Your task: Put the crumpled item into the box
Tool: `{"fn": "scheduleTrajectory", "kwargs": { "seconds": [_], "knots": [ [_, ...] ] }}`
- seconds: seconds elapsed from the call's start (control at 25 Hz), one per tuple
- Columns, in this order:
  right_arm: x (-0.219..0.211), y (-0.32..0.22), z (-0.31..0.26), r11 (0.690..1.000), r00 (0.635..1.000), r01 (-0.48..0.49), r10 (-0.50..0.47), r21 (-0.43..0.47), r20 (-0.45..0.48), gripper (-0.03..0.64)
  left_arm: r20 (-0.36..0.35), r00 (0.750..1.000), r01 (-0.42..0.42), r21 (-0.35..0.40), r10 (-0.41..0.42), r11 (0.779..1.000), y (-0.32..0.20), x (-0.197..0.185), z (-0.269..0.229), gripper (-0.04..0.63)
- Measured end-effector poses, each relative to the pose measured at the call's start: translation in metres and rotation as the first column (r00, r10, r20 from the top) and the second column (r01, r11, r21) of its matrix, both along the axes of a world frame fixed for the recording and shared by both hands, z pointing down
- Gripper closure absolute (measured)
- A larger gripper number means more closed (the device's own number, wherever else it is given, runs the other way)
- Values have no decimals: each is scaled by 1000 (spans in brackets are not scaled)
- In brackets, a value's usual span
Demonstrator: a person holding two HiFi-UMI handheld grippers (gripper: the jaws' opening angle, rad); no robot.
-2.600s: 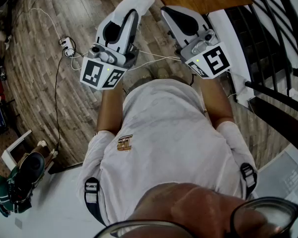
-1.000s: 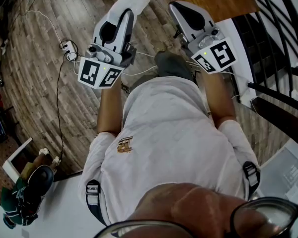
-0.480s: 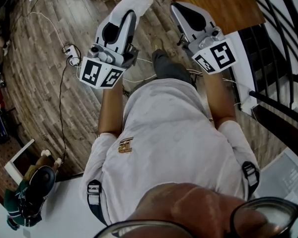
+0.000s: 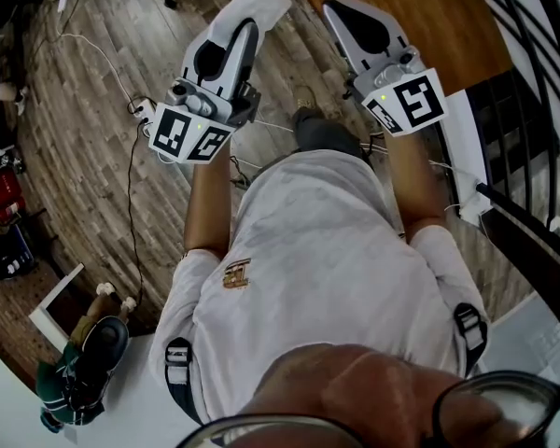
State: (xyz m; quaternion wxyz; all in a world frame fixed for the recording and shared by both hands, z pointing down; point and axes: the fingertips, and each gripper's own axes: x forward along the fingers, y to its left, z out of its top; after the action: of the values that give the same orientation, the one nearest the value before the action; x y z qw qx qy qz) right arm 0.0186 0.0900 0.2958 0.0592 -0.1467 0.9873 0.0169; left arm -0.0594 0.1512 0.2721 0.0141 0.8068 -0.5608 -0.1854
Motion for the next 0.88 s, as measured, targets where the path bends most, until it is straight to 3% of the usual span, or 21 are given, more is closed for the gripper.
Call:
{"fn": "scheduleTrajectory", "kwargs": {
  "seconds": [0.4,0.88],
  "knots": [
    [-29,-145,19,998,997,-57,56,-8,-48,584,1,998,-57,-92,57,994,-153,-30,24,522],
    [-42,-222,27,992,991,-119,116,-30,-68,584,0,992,-121,-163,122,979,-236,-51,41,522]
  ]
}}
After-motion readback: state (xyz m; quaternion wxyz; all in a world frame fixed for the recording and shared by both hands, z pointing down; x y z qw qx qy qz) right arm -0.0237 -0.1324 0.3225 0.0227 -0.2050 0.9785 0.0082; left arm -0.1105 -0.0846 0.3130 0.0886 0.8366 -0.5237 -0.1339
